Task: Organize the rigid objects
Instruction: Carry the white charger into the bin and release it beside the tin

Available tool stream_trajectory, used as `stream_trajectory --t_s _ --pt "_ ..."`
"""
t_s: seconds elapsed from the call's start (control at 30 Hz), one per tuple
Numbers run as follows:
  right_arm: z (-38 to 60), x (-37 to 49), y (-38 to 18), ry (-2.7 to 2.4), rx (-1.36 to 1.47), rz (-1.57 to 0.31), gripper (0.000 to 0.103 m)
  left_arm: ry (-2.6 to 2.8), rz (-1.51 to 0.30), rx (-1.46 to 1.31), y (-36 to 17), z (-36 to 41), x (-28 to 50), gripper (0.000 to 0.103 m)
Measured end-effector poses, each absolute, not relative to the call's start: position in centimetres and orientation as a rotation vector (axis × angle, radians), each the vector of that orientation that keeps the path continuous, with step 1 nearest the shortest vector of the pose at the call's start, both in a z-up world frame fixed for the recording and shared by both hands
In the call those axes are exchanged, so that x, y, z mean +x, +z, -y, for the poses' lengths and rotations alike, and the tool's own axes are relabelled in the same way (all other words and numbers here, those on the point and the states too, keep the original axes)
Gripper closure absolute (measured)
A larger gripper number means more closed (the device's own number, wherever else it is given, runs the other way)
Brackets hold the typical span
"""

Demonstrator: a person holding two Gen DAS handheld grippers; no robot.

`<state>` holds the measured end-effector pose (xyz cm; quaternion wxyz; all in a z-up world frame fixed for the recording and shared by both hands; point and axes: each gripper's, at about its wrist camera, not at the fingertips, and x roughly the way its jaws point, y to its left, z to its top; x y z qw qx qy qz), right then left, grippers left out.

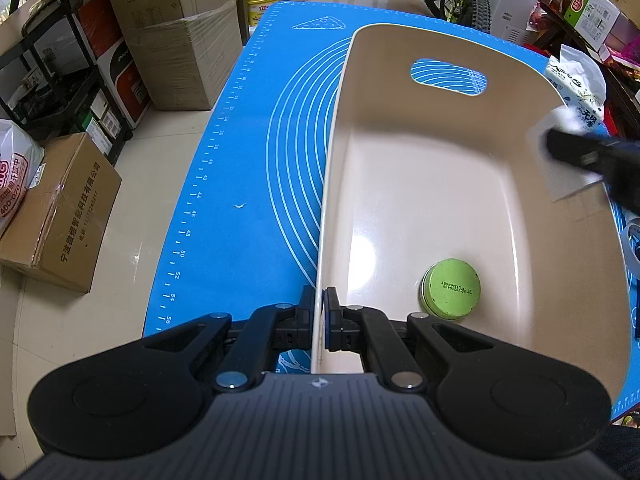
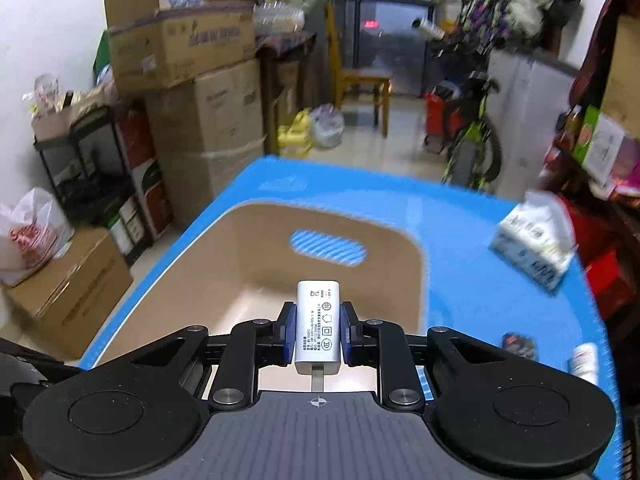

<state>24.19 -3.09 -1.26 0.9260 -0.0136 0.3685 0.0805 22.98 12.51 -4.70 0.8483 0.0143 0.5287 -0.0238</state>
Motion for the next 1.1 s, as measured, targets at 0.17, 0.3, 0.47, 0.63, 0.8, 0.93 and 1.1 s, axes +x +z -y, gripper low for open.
stream_trajectory --t_s 0.17,0.3,0.47,0.63,0.8,0.93,1.1 --pt "0.9 25.4 -3.8 0.136 -0.118 -0.842 0.071 -0.052 -1.114 0.033 -4.8 -12.4 23.0 0.098" --pt "0.6 26.5 -5.6 0.116 -0.158 -0.932 0.071 -0.052 -1.113 0.038 -4.8 -12.3 22.9 0.098" --pt "-0.2 27.4 -7.9 0.109 -0.214 -1.038 0.072 -0.053 -1.113 0.039 -4.8 -12.3 22.9 0.098" --pt "-0.8 27.9 -8.9 0.124 -0.237 -1.125 0.071 -0.055 -1.111 0.038 -4.7 -12.3 23.0 0.098" --pt "-0.4 28.4 -9.2 0.121 -0.225 -1.165 0.070 -0.057 -1.108 0.039 -4.7 -12.3 22.8 0.098" --pt "0.0 28.2 -8.8 0.114 -0.208 -1.140 0.055 -0.057 -1.109 0.042 -4.8 -12.2 22.8 0.098" --pt "0.4 27.0 -7.1 0.136 -0.159 -1.059 0.049 -0.054 -1.114 0.040 -4.9 -12.3 22.9 0.098"
